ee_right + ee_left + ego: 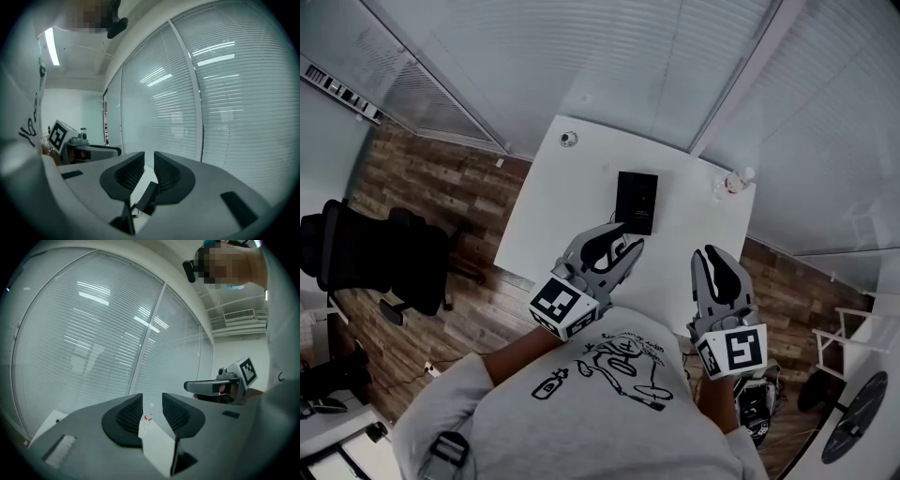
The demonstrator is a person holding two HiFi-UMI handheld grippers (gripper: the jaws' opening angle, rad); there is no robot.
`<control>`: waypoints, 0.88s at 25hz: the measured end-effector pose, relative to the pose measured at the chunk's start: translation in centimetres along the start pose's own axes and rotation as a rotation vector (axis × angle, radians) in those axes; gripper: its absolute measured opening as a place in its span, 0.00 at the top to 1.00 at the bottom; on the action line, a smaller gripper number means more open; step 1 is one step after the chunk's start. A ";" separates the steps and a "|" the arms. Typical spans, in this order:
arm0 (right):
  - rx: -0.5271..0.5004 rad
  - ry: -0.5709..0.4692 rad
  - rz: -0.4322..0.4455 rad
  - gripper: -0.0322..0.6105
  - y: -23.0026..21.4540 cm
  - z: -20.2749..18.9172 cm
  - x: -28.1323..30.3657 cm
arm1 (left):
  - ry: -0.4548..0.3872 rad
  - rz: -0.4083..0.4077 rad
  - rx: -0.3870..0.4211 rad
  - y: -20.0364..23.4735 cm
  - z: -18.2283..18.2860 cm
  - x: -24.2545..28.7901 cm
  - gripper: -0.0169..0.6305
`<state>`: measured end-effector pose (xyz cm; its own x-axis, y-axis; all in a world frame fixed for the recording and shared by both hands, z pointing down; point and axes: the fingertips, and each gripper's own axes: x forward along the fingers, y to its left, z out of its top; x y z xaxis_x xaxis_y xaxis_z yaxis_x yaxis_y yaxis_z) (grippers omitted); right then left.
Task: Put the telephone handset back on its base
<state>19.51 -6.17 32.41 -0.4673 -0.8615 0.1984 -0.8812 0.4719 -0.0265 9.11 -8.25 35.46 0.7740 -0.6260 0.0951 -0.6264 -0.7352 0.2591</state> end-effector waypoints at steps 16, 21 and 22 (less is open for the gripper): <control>-0.049 -0.039 0.003 0.90 0.1 3.4 -1.3 | -0.046 -0.016 0.041 -1.9 3.2 0.4 0.78; -0.054 -0.043 -0.002 0.90 -0.2 3.5 -1.3 | -0.051 -0.005 0.047 -1.7 3.3 0.4 0.78; -0.053 -0.044 -0.003 0.90 -0.3 3.5 -1.4 | -0.053 -0.004 0.050 -1.8 3.4 0.4 0.78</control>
<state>20.16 -5.72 28.70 -0.4687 -0.8697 0.1546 -0.8780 0.4779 0.0261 10.23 -8.09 31.82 0.7713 -0.6350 0.0434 -0.6284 -0.7488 0.2107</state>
